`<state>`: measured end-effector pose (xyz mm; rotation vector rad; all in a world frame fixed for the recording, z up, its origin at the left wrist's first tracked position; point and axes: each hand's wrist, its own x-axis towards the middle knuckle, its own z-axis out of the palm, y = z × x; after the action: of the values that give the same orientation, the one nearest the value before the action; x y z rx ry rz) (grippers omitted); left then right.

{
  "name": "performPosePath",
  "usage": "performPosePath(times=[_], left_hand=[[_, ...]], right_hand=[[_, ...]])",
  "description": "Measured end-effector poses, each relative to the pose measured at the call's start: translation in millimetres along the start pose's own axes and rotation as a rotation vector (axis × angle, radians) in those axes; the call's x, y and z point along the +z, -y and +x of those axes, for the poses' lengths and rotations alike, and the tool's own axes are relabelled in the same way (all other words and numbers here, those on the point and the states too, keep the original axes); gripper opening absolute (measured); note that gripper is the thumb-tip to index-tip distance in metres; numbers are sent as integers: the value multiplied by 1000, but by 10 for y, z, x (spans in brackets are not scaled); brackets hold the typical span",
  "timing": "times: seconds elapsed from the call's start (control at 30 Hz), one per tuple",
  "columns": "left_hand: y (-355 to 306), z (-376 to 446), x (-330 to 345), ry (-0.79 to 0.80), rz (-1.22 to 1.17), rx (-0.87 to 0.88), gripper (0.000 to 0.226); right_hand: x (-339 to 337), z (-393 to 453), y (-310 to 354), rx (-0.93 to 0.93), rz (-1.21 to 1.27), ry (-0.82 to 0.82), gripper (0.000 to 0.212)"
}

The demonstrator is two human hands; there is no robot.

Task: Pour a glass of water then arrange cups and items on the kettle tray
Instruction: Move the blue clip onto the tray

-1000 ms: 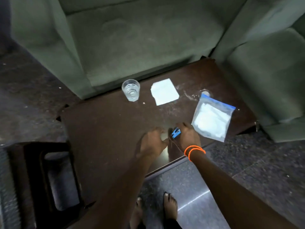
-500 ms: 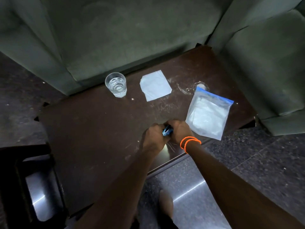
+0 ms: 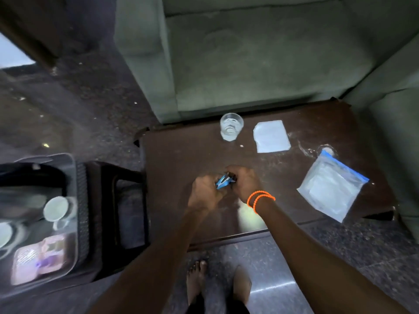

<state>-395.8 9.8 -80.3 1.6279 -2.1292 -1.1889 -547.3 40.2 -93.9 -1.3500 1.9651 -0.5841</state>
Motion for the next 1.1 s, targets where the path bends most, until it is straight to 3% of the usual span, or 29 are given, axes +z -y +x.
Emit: performPosePath(times=[0.17, 0.37, 0.67, 0.83, 0.93, 1.1], left_hand=[[438, -245, -708, -151, -41, -112, 30], [963, -675, -1623, -303, -68, -115, 24], [2017, -1612, -2785, -564, 6, -290, 15], [2487, -2036, -3095, -674, 70, -393, 22], [2720, -2216, -3112, -680, 118, -448, 26], [2967, -2339, -3007, -638, 147, -545, 32]], right_hand=[[405, 62, 857, -65, 4, 75, 43], [944, 62, 1927, -311, -58, 165, 39], [2176, -294, 3357, -562, -27, 340, 40], [2743, -552, 3863, -615, -98, 469, 38], [2959, -656, 4013, -642, -208, 485, 31], [3217, -734, 4088, -718, -489, 573, 40]])
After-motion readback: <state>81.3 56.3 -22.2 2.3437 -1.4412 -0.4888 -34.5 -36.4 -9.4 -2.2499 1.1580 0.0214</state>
